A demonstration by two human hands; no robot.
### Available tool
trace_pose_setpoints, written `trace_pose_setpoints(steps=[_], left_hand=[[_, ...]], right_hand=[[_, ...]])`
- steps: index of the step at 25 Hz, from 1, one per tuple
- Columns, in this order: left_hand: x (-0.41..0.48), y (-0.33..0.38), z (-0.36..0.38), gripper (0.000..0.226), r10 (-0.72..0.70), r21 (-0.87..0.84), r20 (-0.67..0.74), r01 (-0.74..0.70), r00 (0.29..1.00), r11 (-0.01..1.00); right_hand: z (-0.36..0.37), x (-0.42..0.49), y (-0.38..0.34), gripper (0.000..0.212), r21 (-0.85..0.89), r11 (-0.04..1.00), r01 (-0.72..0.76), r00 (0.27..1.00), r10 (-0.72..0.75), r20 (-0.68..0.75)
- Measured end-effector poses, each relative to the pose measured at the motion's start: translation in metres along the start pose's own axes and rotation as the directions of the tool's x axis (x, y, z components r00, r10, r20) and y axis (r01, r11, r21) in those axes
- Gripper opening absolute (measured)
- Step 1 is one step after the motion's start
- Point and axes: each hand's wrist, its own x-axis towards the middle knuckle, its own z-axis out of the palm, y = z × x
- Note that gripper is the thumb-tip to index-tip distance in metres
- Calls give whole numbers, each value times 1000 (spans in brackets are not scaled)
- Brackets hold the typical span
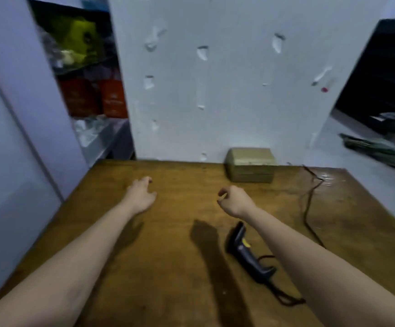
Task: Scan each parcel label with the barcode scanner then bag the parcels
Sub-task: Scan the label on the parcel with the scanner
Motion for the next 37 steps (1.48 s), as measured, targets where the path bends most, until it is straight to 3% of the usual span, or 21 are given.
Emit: trace_pose_setpoints(steps=[4,8,13,16,18,20,23,26,29,32,34,37], left_hand=[[66,91,58,49,67,62,57,-70,996,996],[134,145,118,52,69,63,163,-80,984,995],[222,157,203,66,28,-24,256,-22,966,999],[260,148,254,81,-39,49,347,24,937,999],[268,144,272,77,-47,75,361,21,931,997],[266,148,279,67,5,-68,359,21,933,997],[251,157,264,48,11,-218,249,45,968,975],[219,161,221,47,-1,-348,120,43,993,936],[172,168,171,28,-75,-679,108,129,991,722],[126,156,113,26,-81,-852,28,66,996,519],[97,139,81,37,-78,-845,-34,13,996,535],[62,107,54,50,-122,-760,-98,5,988,650]], right_hand=[[-76,55,97,33,15,995,-98,995,98,-22],[-105,116,173,34,108,965,-239,969,244,-38],[-84,194,232,50,288,878,-381,915,403,-18],[-63,232,257,61,450,785,-425,880,475,2],[-57,244,261,58,529,712,-461,866,492,92],[-55,245,258,48,595,650,-473,862,482,158],[-63,230,254,36,612,663,-431,869,489,82],[-89,195,234,29,673,682,-286,916,401,-18],[-105,159,200,33,711,682,-169,959,279,-40],[-110,126,154,44,757,653,-21,989,123,-79],[-107,106,122,44,785,617,50,995,39,-94],[-92,77,79,50,789,612,47,998,9,-66]])
